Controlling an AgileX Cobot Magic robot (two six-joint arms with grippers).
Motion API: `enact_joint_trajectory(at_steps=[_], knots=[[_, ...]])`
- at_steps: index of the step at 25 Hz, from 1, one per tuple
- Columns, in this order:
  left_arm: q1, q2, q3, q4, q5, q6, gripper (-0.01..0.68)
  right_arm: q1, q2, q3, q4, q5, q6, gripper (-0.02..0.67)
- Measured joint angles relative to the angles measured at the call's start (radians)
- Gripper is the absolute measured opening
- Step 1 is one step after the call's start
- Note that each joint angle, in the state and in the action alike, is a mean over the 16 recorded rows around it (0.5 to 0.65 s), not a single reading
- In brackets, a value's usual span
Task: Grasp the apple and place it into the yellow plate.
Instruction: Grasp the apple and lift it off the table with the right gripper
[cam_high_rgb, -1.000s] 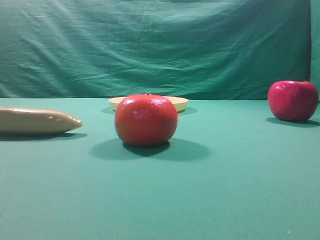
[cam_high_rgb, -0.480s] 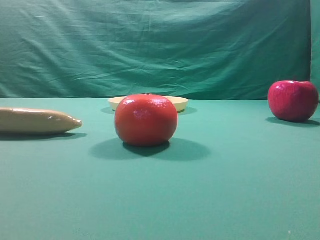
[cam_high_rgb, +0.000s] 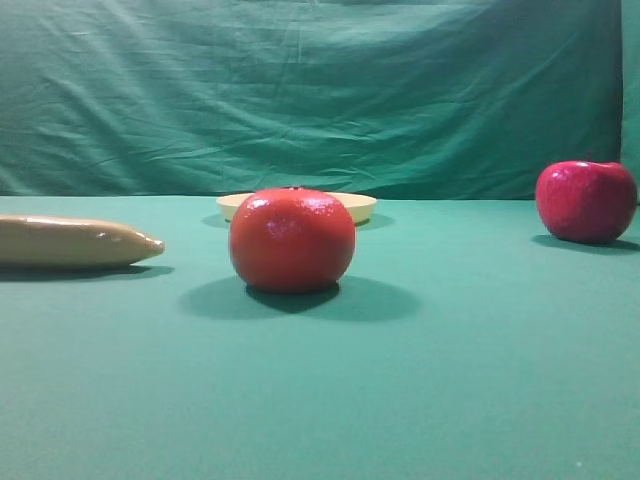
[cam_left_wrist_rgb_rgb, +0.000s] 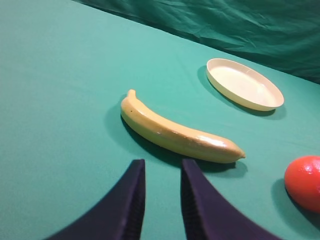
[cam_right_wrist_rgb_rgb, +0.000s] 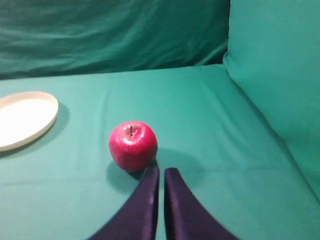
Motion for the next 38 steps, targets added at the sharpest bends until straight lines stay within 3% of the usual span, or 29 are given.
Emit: enact_joint_trajectory(at_steps=[6, 10, 21, 26, 30, 38], knots=[[0.000, 0.000, 0.000, 0.000, 0.000, 0.000, 0.157, 0.008, 0.214, -0.160, 0.014, 0.058, -0.037, 0.009], [0.000, 0.000, 0.000, 0.000, 0.000, 0.000, 0.157, 0.035, 0.330, -0.242, 0.023, 0.062, -0.066, 0.069], [0.000, 0.000, 0.000, 0.000, 0.000, 0.000, 0.157, 0.129, 0.584, -0.415, 0.032, 0.087, -0.138, 0.488], [0.000, 0.000, 0.000, 0.000, 0.000, 0.000, 0.157, 0.145, 0.670, -0.449, 0.021, 0.079, -0.141, 0.624], [0.000, 0.000, 0.000, 0.000, 0.000, 0.000, 0.157, 0.146, 0.736, -0.462, -0.006, 0.059, -0.129, 0.646], [0.000, 0.000, 0.000, 0.000, 0.000, 0.000, 0.157, 0.146, 0.864, -0.488, -0.067, 0.004, -0.089, 0.625]])
